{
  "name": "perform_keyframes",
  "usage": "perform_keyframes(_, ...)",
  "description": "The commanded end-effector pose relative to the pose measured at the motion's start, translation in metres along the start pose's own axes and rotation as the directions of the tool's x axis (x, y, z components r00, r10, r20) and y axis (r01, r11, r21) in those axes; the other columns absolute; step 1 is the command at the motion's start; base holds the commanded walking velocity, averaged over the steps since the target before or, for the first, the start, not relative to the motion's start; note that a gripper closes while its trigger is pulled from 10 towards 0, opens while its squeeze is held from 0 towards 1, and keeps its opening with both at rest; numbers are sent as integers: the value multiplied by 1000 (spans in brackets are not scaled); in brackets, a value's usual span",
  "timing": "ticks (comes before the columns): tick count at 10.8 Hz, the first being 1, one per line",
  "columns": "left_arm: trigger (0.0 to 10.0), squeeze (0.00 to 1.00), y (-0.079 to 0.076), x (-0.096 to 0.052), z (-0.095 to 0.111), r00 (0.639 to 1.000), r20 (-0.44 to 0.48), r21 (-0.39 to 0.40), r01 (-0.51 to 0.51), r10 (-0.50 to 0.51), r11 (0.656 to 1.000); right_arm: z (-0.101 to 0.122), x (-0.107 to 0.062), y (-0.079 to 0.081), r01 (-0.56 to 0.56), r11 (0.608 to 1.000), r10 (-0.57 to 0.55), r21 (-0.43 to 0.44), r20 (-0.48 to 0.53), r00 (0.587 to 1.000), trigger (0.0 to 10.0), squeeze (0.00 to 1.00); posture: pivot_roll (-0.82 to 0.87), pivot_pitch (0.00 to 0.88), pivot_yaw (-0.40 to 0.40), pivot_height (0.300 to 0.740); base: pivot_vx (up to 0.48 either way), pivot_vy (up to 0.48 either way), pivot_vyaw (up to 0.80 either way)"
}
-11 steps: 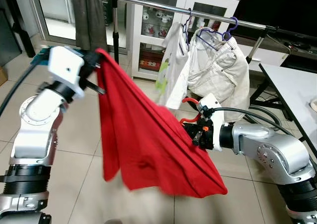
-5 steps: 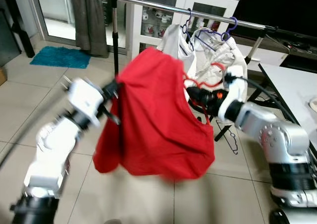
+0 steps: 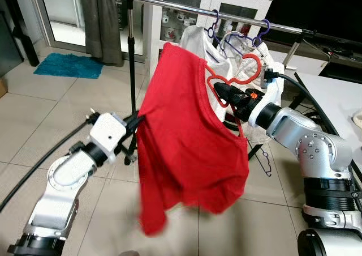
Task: Hang hanger
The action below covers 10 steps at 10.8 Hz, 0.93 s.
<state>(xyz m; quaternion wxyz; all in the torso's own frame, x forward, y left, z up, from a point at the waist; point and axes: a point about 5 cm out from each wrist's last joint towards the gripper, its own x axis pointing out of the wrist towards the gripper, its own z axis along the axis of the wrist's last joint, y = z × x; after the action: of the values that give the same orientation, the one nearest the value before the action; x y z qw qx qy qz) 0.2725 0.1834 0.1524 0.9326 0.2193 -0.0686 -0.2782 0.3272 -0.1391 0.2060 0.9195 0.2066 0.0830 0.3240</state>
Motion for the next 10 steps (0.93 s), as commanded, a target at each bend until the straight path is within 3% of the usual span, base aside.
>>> perform_keyframes(1, 0, 0, -9, 3, 0, 998, -4, 2, 67, -67, 998, 14, -4, -1, 6, 1000, -6, -6, 55, 998, 10000, 0, 68, 0, -126, 740, 0, 0, 0)
perform_keyframes(3, 0, 0, -16, 4, 0, 995, -2, -13, 102, -102, 995, 15, -4, 0, 4, 1000, -4, -5, 58, 998, 10000, 0, 69, 0, -123, 740, 0, 0, 0)
perform_keyframes(5, 0, 0, -25, 3, -8, 985, -52, -14, 162, -162, 987, 15, -3, 1, -3, 1000, 3, -5, 63, 998, 10000, 0, 69, 0, -122, 740, 0, 0, 0)
perform_keyframes(7, 0, 0, -24, 0, -16, 979, -113, -16, 169, -170, 985, 15, -2, 3, -15, 1000, 16, -12, 57, 998, 10000, 0, 69, 0, -124, 740, 0, 0, 0)
perform_keyframes(8, 10000, 0, -15, 0, -14, 986, -116, -46, 118, -122, 992, 14, -2, 6, -35, 999, 36, -27, 42, 998, 10000, 0, 69, 0, -124, 740, 0, 0, 0)
perform_keyframes(9, 10000, 0, -10, 2, -8, 992, -73, -73, 101, -107, 992, 13, -2, 7, -46, 998, 47, -36, 33, 998, 10000, 0, 68, 0, -126, 740, 0, 0, 0)
perform_keyframes(10, 10000, 1000, -6, -2, 0, 989, -32, -122, 140, -145, 983, 12, -3, 9, -65, 996, 66, -55, 14, 998, 10000, 0, 68, 0, -126, 740, 0, 0, 0)
